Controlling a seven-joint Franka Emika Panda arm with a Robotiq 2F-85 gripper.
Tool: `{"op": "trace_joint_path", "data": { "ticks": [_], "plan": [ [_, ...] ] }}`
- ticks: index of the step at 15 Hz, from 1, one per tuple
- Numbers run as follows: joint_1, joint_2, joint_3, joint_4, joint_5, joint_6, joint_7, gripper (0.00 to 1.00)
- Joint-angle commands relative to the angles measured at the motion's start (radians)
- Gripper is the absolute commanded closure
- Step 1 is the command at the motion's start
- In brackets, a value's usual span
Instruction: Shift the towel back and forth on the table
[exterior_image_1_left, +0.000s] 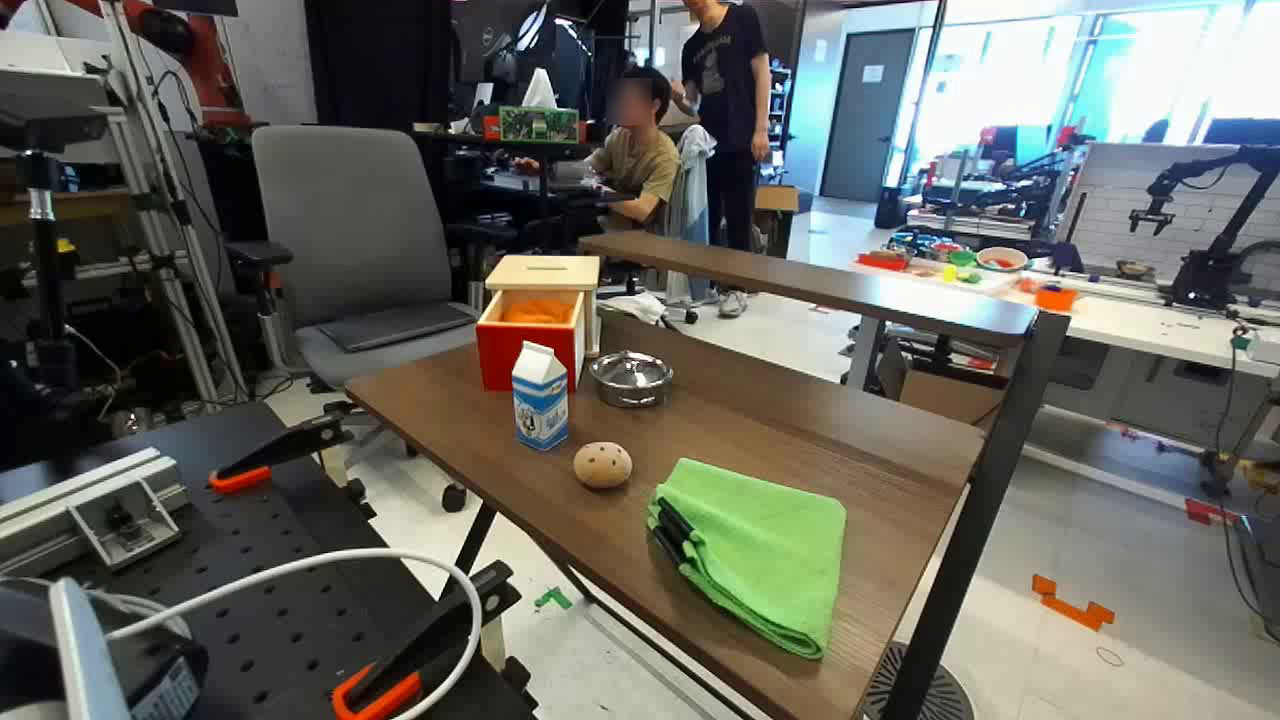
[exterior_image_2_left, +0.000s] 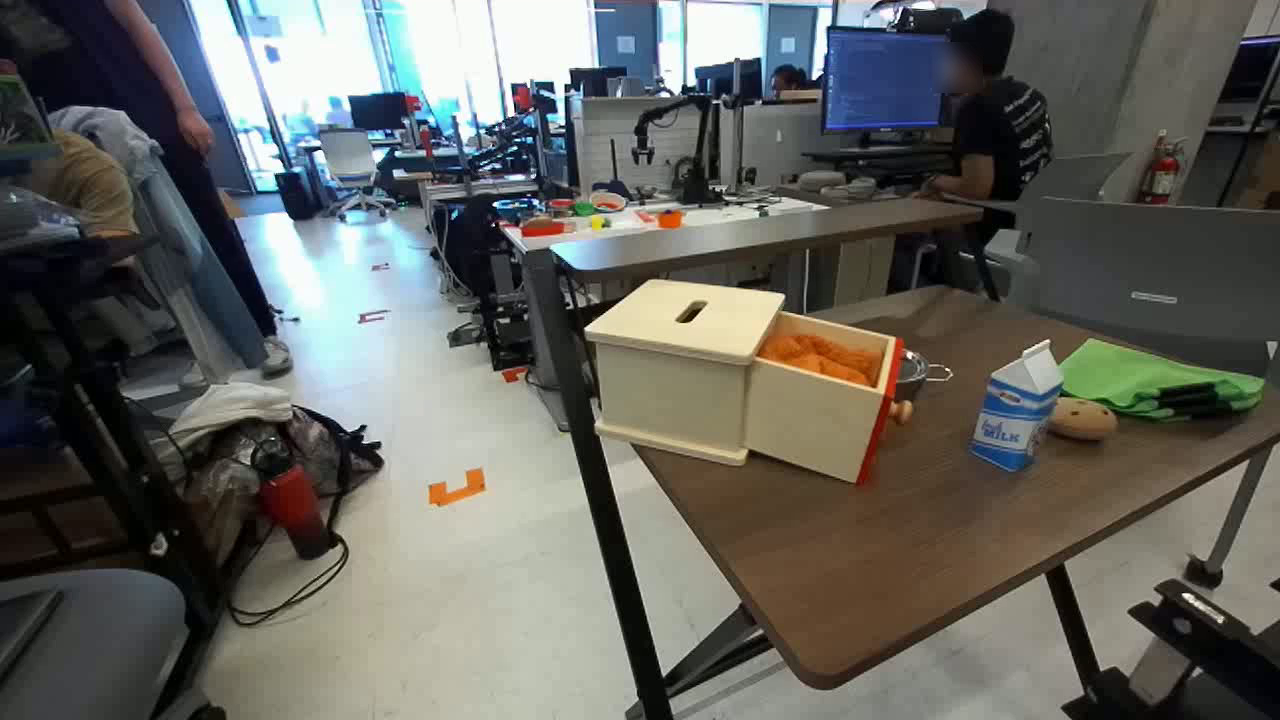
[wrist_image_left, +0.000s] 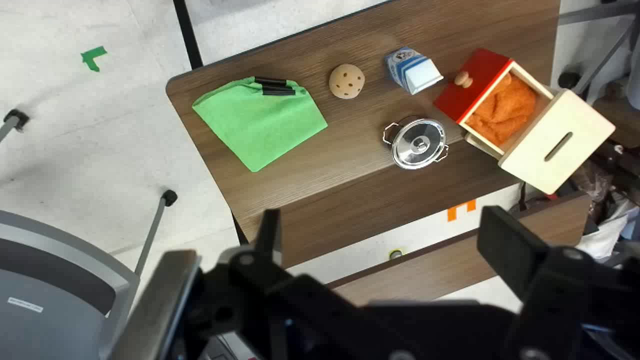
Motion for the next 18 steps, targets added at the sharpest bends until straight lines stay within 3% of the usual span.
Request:
{"op": "trace_joint_path", "data": {
  "ticks": [1, 16, 18],
  "plan": [
    [-0.023, 0.005, 0.019, 0.003, 0.014, -0.002, -0.012, 0.00],
    [-0.023, 0.004, 0.019, 0.005, 0.014, -0.002, -0.012, 0.00],
    [-0.039, 0.024, 0.028, -0.046, -0.010, 0.106, -0.006, 0.00]
  ]
}}
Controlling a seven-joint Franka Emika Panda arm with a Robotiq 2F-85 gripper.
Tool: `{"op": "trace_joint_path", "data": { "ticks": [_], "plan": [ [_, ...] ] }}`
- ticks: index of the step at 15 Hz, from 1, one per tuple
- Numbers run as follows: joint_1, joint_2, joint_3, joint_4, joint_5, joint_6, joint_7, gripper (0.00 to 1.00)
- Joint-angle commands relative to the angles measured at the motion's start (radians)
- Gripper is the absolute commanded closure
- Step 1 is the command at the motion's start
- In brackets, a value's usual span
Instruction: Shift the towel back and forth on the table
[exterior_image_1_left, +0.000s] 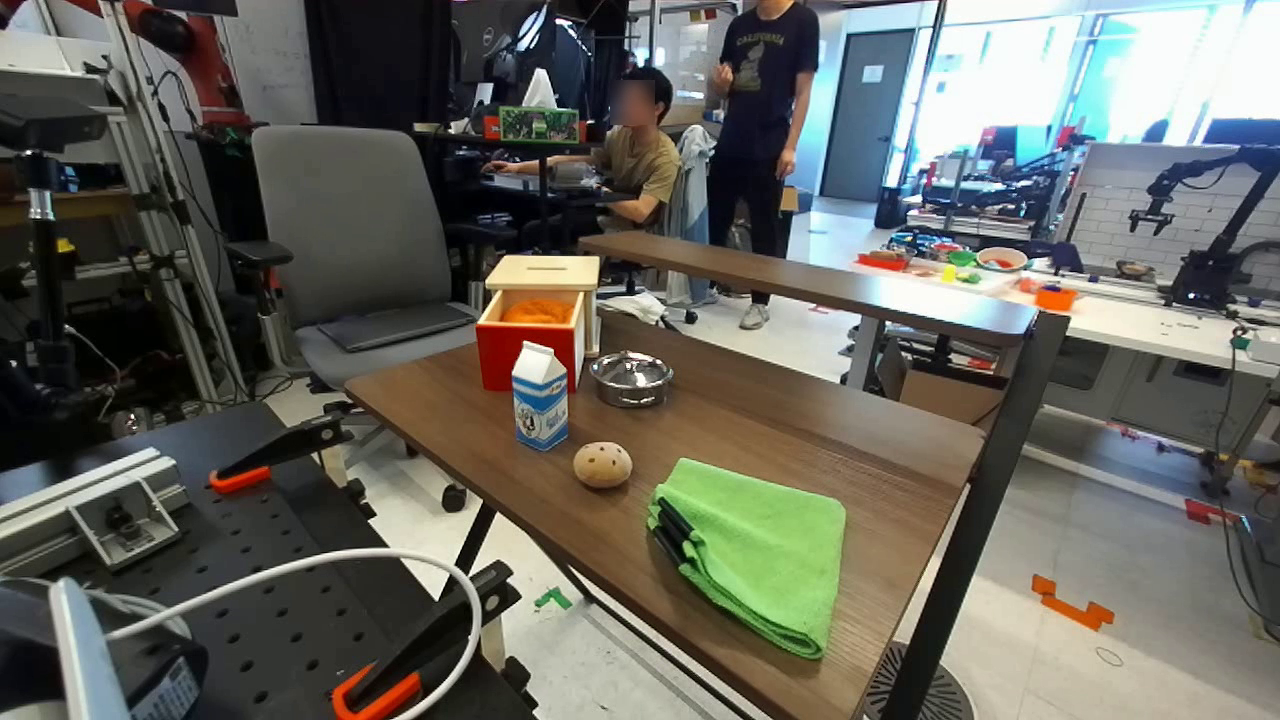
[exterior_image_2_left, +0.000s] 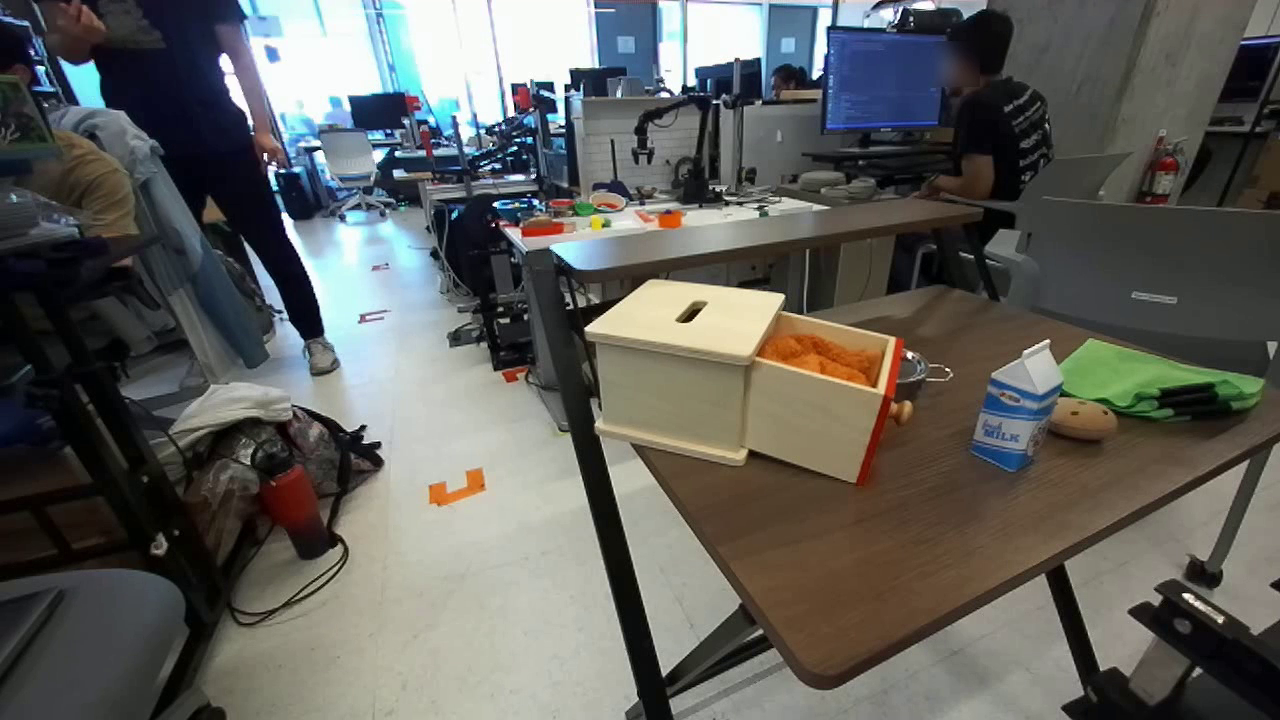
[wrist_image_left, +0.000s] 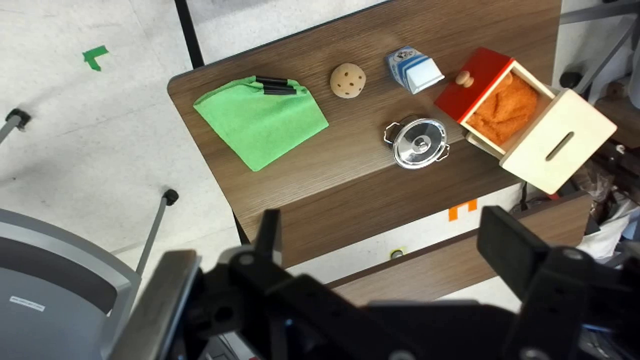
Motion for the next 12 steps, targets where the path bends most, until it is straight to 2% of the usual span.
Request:
{"op": "trace_joint_path", "data": {
  "ticks": [1, 4, 8, 10, 12],
  "plan": [
    [-0.040, 0.034, 0.026, -0.071, -0.014, 0.159, -0.005, 0.00],
    [-0.054, 0.098, 0.032, -0.167, -0.010, 0.411, 0.017, 0.00],
    [-0.089, 0.285, 0.083, -0.204, -0.046, 0.593, 0.119, 0.00],
    [-0.137, 0.405, 0.143, -0.182, -0.138, 0.650, 0.232, 0.00],
    [-0.191, 0.519, 0.200, -0.138, -0.284, 0.678, 0.404, 0.00]
  ]
}}
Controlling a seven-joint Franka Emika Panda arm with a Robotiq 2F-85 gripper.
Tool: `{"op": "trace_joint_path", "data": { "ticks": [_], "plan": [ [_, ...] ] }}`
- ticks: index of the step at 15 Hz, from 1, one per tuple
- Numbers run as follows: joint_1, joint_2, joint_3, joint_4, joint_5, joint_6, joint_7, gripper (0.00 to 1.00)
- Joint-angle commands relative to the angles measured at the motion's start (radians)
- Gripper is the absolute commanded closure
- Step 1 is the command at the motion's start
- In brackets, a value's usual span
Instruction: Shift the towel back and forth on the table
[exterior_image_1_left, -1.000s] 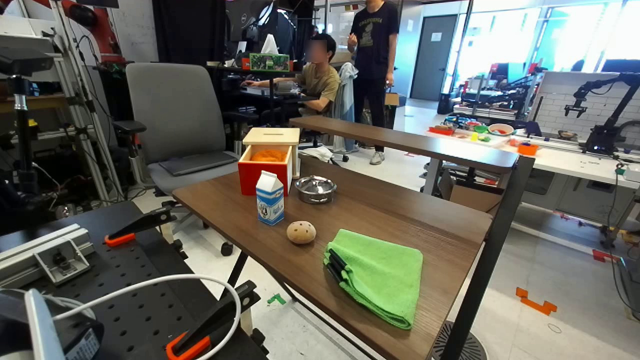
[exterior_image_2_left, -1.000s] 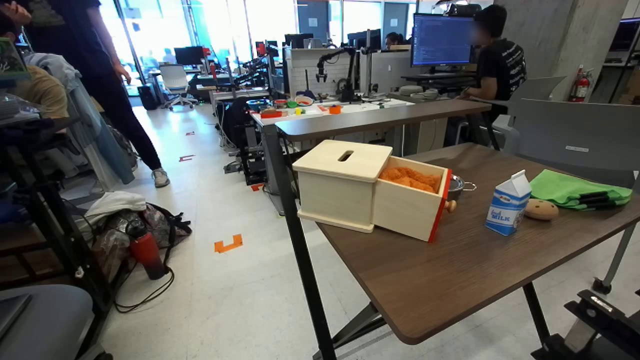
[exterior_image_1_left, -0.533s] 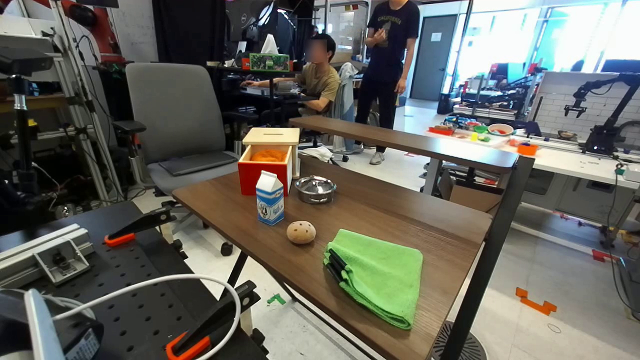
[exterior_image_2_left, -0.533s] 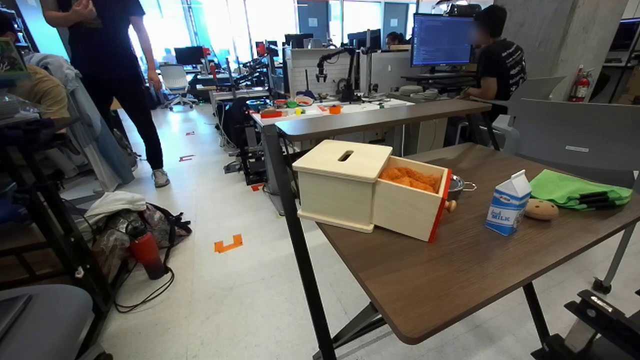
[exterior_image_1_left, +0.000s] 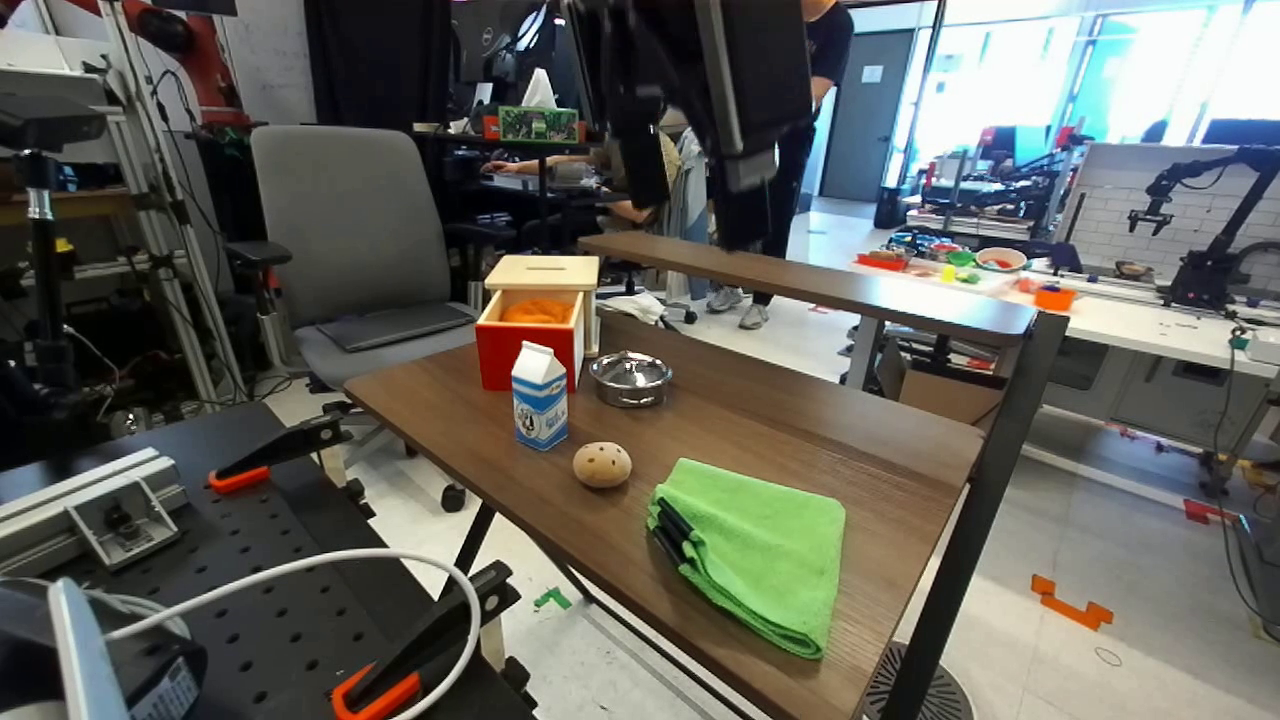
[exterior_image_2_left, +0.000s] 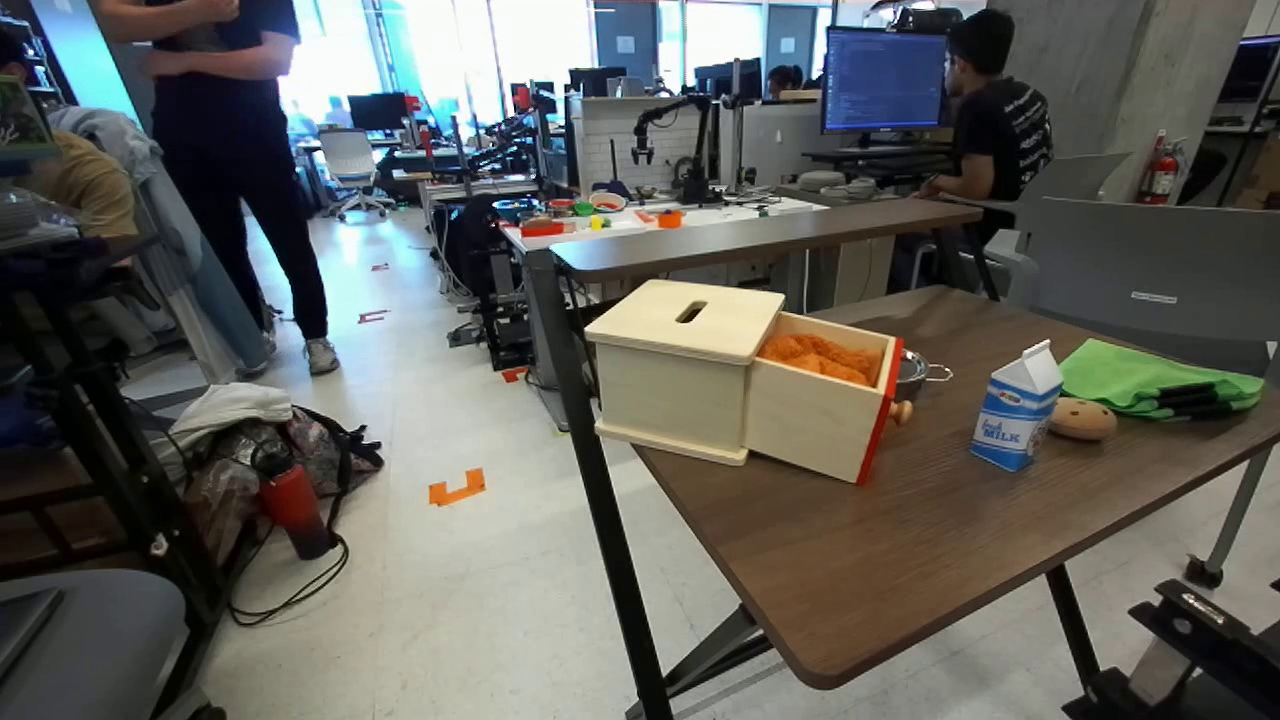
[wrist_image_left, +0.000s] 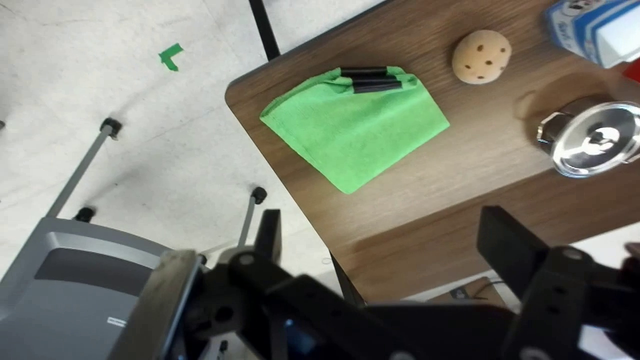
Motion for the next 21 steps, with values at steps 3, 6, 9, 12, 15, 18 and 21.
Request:
{"op": "trace_joint_path", "data": {
  "ticks": [3, 6, 9, 12, 15, 18, 21],
  "plan": [
    [-0.091, 0.309, 0.089, 0.178, -0.376, 0.013, 0.441, 0.00],
    [-0.008, 0.431, 0.020, 0.273, -0.498, -0.023, 0.618, 0.00],
    [0.064, 0.533, -0.037, 0.342, -0.473, -0.043, 0.663, 0.00],
    [0.050, 0.601, 0.004, 0.381, -0.211, -0.021, 0.531, 0.00],
    [0.054, 0.655, 0.023, 0.449, -0.012, -0.063, 0.459, 0.00],
    [0.095, 0.650, -0.021, 0.436, 0.013, -0.064, 0.456, 0.00],
    [0.095, 0.667, -0.019, 0.476, 0.036, -0.100, 0.458, 0.00]
  ]
}}
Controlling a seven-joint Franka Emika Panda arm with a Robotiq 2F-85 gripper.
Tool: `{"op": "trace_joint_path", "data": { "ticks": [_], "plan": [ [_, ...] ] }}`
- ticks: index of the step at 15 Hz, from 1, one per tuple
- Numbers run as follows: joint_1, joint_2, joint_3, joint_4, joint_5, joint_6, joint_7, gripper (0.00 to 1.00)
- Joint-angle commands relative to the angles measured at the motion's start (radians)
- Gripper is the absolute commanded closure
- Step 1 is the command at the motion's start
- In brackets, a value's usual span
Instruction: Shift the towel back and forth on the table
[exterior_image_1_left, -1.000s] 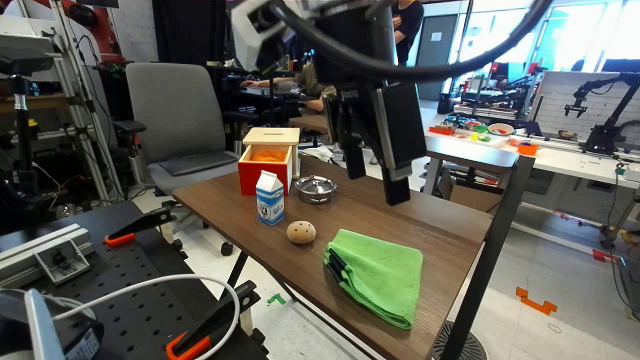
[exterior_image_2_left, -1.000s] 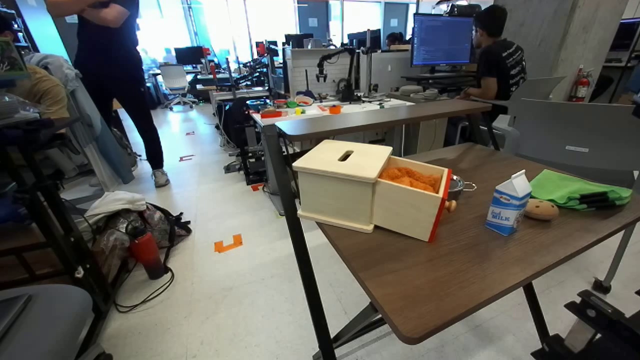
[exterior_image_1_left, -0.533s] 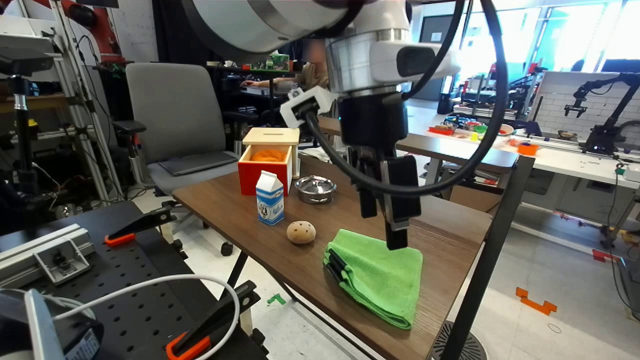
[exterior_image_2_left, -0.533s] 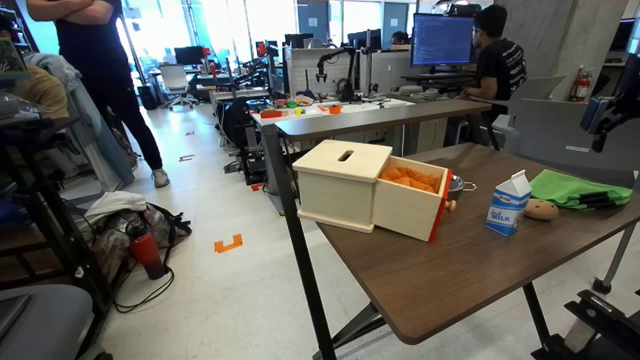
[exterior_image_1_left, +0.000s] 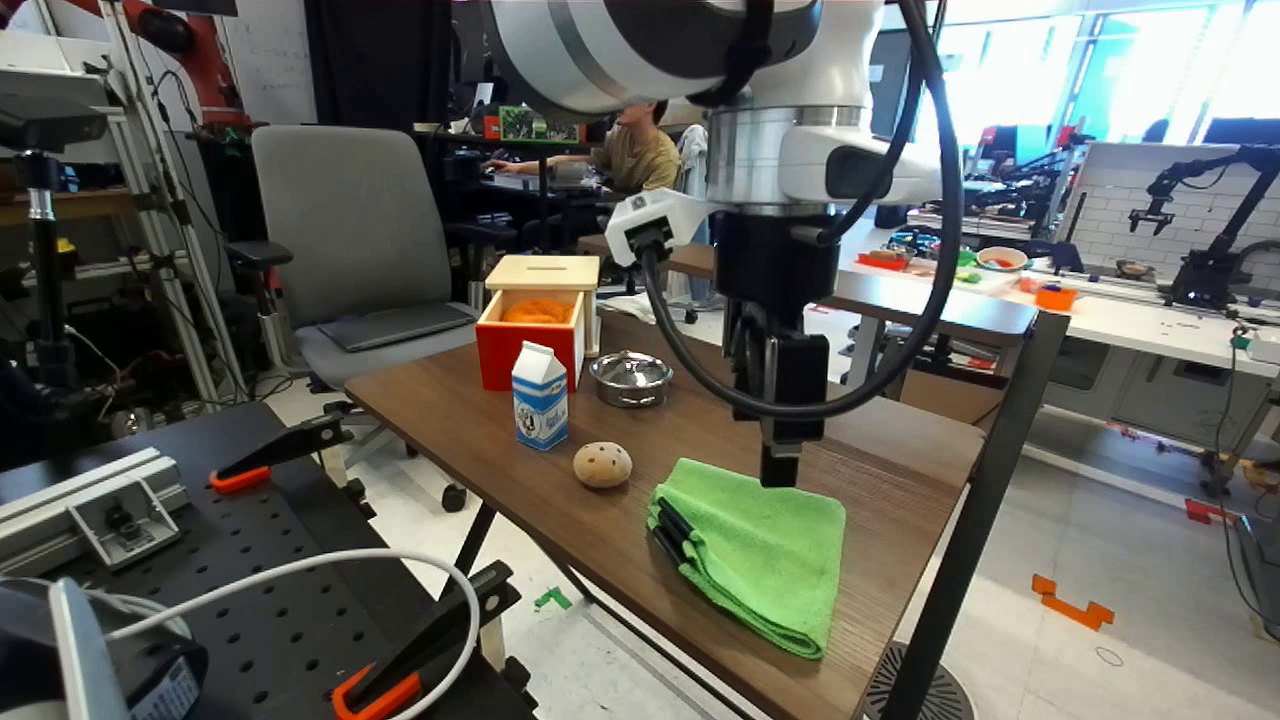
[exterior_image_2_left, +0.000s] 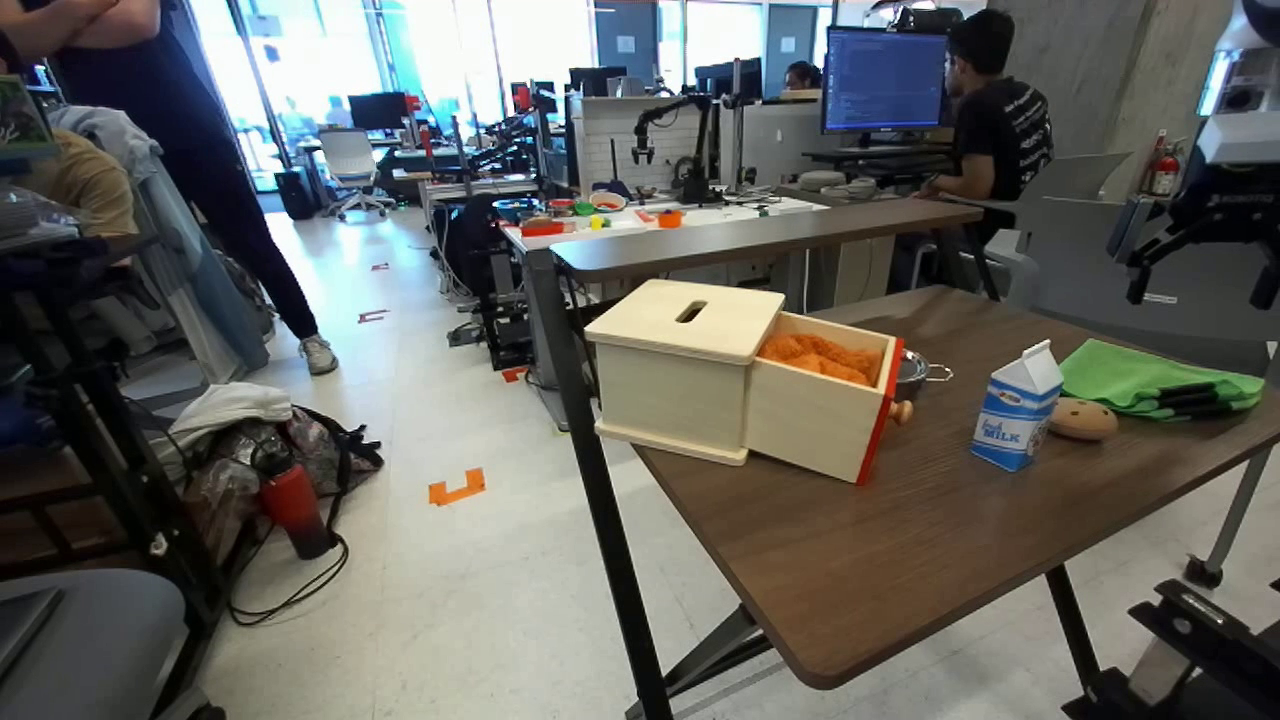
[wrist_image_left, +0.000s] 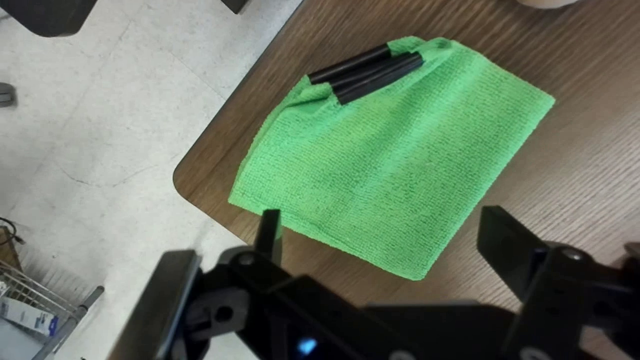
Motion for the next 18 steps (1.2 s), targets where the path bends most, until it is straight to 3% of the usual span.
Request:
{"op": "trace_joint_path", "data": {
  "ticks": [1, 8, 18],
  "plan": [
    [0.034, 0.003, -0.034, 0.003, 0.029, -0.004, -0.019, 0.00],
    [0.077, 0.087, -0.075, 0.013, 0.014, 0.039, 0.007, 0.00],
    [0.103, 0.251, -0.077, 0.086, 0.119, 0.211, 0.002, 0.00]
  ]
}}
